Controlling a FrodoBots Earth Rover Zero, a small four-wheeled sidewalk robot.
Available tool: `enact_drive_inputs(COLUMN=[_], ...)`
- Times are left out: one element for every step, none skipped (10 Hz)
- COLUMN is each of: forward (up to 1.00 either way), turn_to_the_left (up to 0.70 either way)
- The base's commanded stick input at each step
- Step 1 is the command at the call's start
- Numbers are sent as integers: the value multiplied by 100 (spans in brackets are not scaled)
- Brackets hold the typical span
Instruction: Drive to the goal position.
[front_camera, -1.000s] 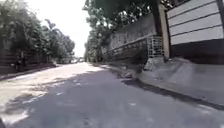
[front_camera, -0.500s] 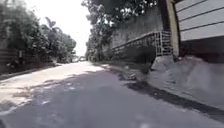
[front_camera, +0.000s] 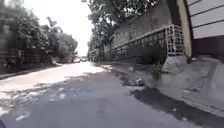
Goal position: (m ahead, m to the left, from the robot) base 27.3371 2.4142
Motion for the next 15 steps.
enact_drive_inputs(forward=[100, 100, 100, 100, 100, 100, 100, 100, 100, 100, 100, 100, 100, 100, 100], turn_to_the_left=[0, 0, 0, 18, 40, 40, 40, 40, 40, 40, 40, 2, 0, 0, 0])
